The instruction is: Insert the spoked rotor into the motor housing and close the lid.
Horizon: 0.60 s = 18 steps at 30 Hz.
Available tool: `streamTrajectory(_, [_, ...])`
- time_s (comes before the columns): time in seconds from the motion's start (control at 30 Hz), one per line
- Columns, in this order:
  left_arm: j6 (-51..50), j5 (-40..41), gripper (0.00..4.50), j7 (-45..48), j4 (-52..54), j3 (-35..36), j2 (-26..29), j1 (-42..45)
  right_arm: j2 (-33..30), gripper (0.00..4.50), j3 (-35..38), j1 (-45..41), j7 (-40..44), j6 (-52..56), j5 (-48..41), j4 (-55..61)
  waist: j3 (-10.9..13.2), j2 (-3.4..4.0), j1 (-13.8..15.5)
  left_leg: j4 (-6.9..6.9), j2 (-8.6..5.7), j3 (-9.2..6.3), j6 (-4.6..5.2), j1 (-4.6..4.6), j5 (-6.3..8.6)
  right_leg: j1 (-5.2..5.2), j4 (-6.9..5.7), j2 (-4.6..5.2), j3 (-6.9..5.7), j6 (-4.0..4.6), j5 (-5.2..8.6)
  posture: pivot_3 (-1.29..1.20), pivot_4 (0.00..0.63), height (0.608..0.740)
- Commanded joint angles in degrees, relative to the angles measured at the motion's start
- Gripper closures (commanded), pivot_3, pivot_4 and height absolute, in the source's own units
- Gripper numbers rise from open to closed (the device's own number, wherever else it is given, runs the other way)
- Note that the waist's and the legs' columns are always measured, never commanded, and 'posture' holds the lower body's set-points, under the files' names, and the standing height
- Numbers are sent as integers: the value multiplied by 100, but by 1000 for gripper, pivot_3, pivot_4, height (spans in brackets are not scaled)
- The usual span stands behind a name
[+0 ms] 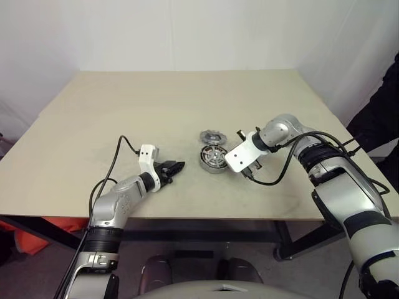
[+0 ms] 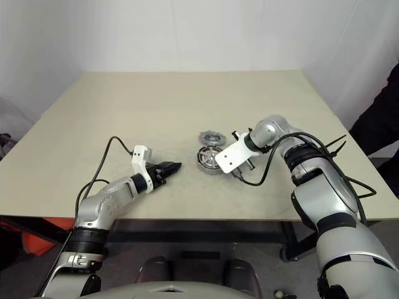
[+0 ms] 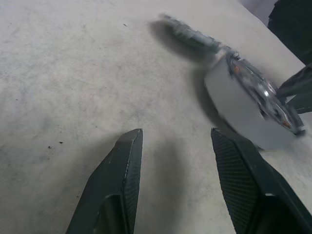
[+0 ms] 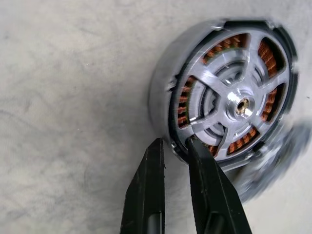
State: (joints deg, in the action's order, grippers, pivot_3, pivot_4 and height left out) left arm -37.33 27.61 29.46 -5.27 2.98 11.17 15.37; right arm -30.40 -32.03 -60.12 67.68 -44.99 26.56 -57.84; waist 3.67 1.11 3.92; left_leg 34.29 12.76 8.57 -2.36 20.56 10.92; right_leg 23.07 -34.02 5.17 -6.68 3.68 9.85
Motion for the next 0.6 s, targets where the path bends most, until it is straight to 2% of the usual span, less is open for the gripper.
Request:
streamTrajectory(0.03, [78,11,2129,-18,240,64,26,26,33,3864,46,-63,-97,36,-6,-75,0,0,-1,1,0,0,0,0,0,-1,-1,0,1,-8,4,0,0,740])
streamTrajectory(0.13, [83,8,2129,-13,224,63,28,37,64,4488,64,-74,-168,83,7,-142,0,-1,-3,5,0,0,-1,-18,0,-11,-3,0,3,-15,9,0,0,740])
streamTrajectory(0.43, [89,-4,2129,-13,196,48,17,50,159,4488,301,-37,-361,413,-233,-155,0,-1,-6,13,-4,3,-2,-40,-1,-10,-24,0,17,-20,12,0,0,740])
streamTrajectory(0.6, [93,-11,2129,-36,187,51,2,33,282,4488,743,104,312,1366,-992,314,3,-2,-6,31,-4,4,-2,-37,-1,2,-54,0,26,-21,13,0,0,740])
